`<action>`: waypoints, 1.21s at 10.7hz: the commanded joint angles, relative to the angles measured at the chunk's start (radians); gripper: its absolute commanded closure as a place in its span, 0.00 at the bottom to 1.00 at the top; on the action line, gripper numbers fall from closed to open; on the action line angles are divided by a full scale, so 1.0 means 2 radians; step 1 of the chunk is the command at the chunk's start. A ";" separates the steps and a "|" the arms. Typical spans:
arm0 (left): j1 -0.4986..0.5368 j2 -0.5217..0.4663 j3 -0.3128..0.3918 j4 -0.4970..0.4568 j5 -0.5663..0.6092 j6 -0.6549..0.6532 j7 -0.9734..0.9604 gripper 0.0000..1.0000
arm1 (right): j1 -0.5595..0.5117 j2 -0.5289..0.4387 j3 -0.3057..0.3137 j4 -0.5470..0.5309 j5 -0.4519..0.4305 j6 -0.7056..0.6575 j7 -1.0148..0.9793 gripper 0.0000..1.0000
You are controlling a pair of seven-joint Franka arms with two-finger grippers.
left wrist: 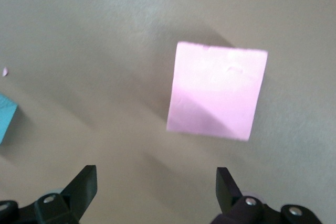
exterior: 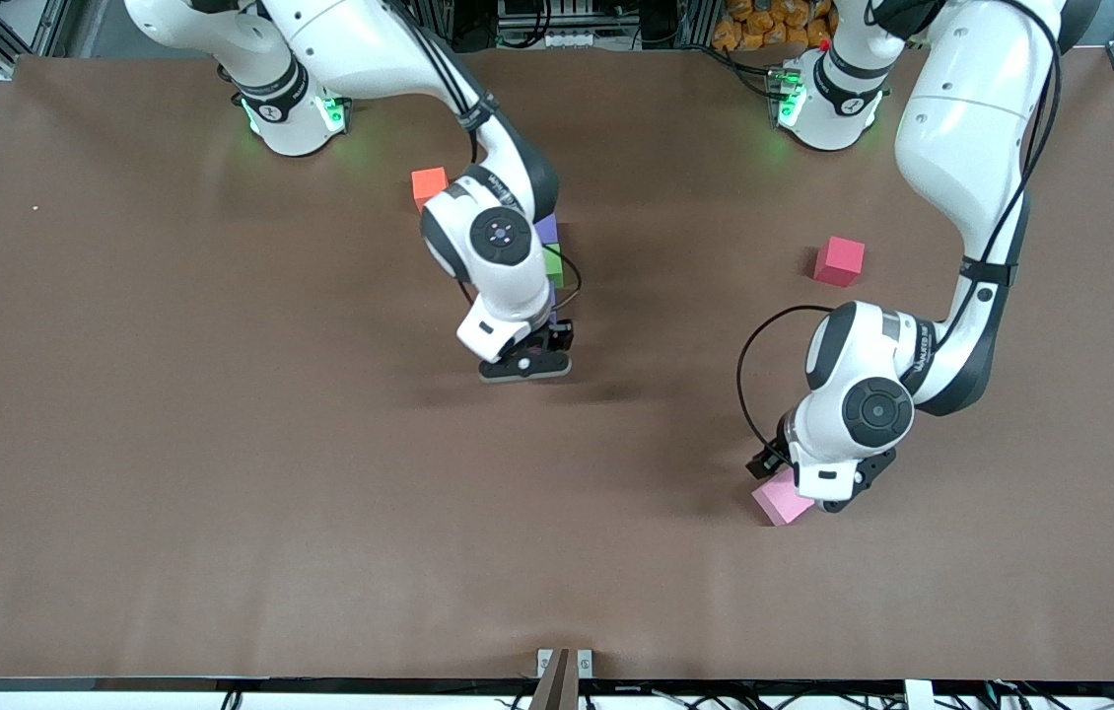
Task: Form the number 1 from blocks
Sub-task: 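Place the pink cube below purple while the left gripper reaches another pink cube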
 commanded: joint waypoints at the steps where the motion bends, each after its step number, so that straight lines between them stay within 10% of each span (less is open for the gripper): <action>1: -0.013 0.013 0.014 0.021 0.009 0.021 -0.005 0.00 | 0.022 0.003 -0.009 -0.026 0.007 0.032 0.019 0.45; 10: -0.012 0.025 0.019 0.021 0.015 0.088 -0.005 0.00 | 0.045 -0.001 -0.007 -0.068 0.007 0.060 0.051 0.44; 13: -0.012 0.034 0.019 0.021 0.026 0.095 -0.002 0.00 | 0.047 -0.001 -0.008 -0.068 0.007 0.060 0.051 0.00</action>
